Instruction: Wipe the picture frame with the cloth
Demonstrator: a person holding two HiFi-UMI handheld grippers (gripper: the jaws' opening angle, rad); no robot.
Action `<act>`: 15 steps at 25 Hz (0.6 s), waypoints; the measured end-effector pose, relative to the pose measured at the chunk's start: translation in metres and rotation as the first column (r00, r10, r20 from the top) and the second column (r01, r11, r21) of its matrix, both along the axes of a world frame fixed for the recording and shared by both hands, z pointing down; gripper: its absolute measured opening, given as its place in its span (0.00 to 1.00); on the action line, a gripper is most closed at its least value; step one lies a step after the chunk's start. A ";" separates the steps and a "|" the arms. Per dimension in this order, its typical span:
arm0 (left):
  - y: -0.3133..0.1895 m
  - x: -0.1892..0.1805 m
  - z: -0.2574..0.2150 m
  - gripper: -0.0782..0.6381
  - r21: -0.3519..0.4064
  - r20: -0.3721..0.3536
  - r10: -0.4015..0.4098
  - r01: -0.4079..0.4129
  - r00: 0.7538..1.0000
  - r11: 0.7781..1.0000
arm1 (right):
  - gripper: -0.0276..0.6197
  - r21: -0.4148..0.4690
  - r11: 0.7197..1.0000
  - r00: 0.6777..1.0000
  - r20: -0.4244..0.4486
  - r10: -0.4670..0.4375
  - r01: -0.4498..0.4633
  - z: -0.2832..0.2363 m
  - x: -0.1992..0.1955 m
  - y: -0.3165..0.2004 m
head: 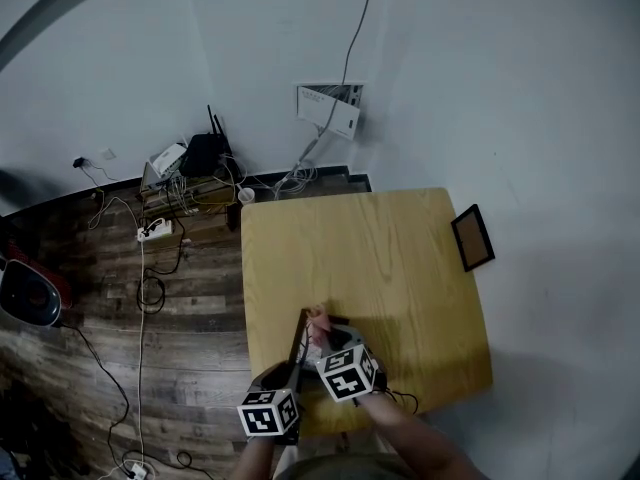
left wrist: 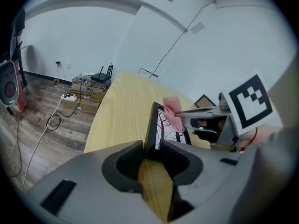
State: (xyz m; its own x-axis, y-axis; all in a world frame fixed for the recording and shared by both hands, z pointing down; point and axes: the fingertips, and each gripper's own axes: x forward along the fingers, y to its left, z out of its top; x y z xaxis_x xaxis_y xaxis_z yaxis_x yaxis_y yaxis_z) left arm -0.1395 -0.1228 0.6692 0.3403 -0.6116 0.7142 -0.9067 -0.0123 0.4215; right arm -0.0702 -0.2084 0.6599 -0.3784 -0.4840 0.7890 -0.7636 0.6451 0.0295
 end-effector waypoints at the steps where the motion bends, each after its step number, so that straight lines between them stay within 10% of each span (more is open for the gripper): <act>1: 0.000 0.000 0.000 0.26 0.001 0.002 -0.002 0.002 1.000 1.000 | 0.07 0.001 1.000 1.000 -0.006 0.003 -0.003 0.000 0.004 0.000; 15: -0.001 0.001 0.001 0.26 0.000 0.008 -0.008 0.008 1.000 1.000 | 0.07 0.017 0.999 0.999 0.017 0.039 -0.040 -0.003 0.019 -0.002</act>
